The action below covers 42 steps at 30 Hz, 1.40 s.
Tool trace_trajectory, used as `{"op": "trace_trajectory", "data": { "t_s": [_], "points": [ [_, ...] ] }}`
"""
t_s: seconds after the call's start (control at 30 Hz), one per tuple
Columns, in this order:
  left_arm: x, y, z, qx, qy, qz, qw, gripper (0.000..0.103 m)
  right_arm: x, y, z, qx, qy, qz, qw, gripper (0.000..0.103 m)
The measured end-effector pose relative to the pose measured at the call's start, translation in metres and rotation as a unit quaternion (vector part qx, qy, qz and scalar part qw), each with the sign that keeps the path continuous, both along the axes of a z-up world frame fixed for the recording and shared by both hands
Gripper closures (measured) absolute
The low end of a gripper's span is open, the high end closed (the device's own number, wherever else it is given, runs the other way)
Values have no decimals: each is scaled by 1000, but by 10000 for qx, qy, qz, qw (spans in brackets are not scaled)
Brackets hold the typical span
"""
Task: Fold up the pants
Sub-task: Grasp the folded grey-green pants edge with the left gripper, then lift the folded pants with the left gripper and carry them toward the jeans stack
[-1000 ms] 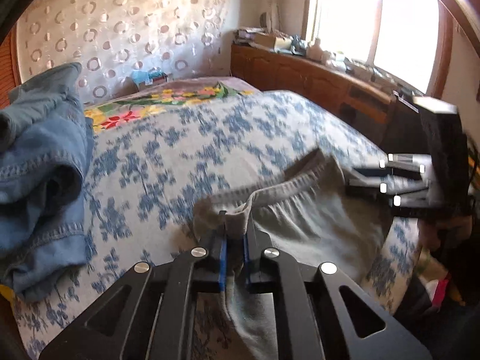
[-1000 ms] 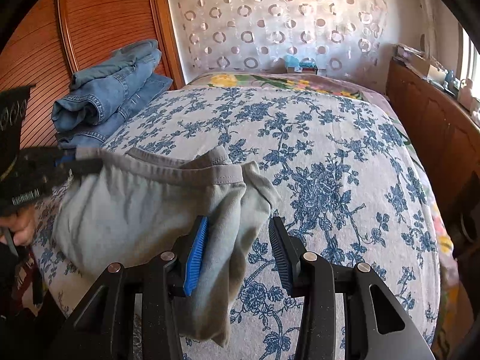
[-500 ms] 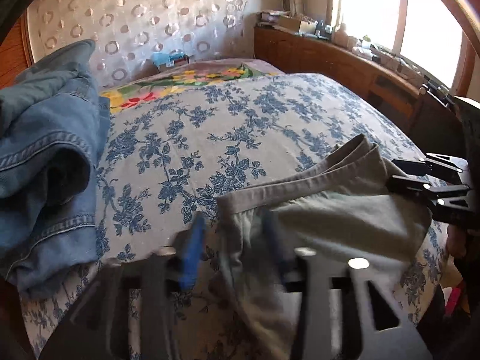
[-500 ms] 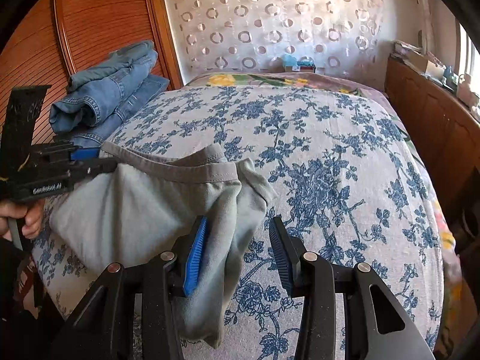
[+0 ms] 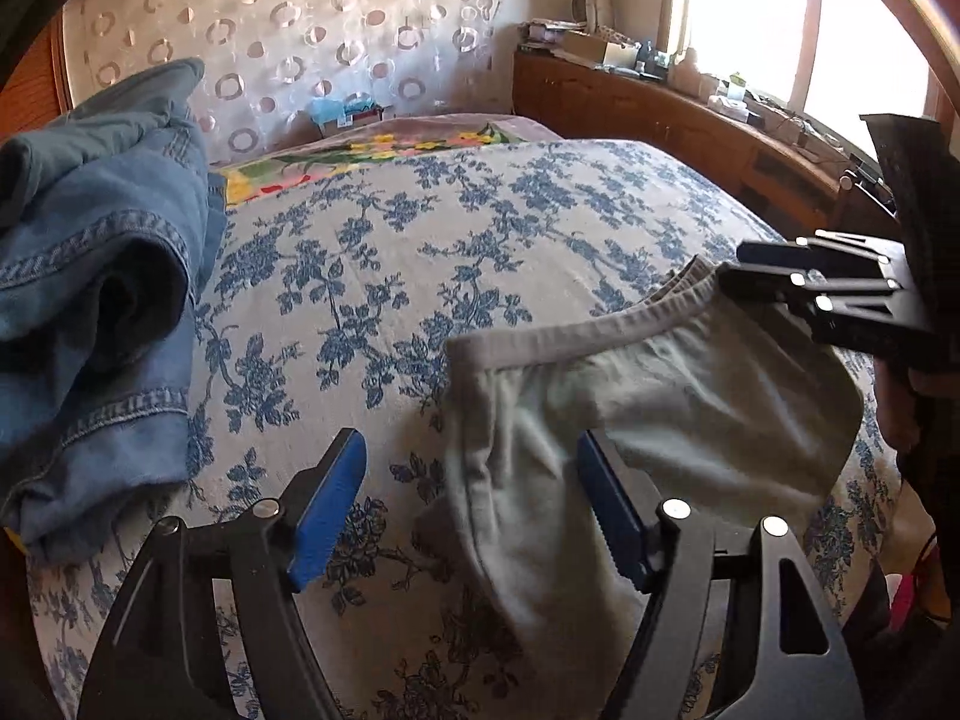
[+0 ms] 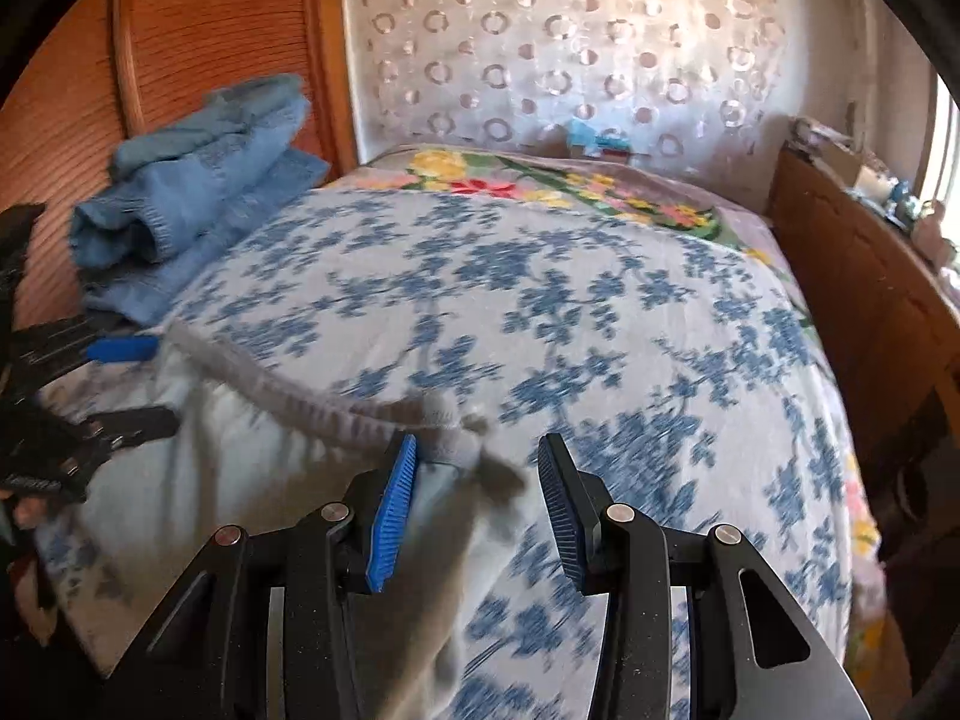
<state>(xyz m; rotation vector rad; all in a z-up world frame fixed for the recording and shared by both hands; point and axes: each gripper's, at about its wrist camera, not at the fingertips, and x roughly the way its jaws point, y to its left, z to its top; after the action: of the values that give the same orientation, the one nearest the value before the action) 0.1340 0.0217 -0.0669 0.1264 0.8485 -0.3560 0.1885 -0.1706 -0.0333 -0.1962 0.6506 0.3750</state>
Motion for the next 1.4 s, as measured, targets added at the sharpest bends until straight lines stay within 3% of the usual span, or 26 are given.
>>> {"op": "trace_trajectory", "data": {
  "t_s": [0.27,0.47,0.97,1.17,1.23,1.4],
  "points": [
    [3,2,-9,-32,137,44,9999,28,-11,-3,0,202,60,119,9997,59],
    [5,2,-10,-35,208,57,9998,23,-19,-4,-7,189,224,262,9992,38],
    [6,1,-11,4,215,7,9998,20,-12,2,-20,23,420,306,9986,34],
    [3,5,-11,-80,287,-88,9995,20,-11,3,-20,62,491,345,9982,34],
    [2,10,-9,-222,321,-85,9992,27,-10,2,-19,83,511,361,9980,35],
    [-6,23,-7,-481,333,3,9983,42,-11,3,-18,195,574,506,9969,54]
  ]
}}
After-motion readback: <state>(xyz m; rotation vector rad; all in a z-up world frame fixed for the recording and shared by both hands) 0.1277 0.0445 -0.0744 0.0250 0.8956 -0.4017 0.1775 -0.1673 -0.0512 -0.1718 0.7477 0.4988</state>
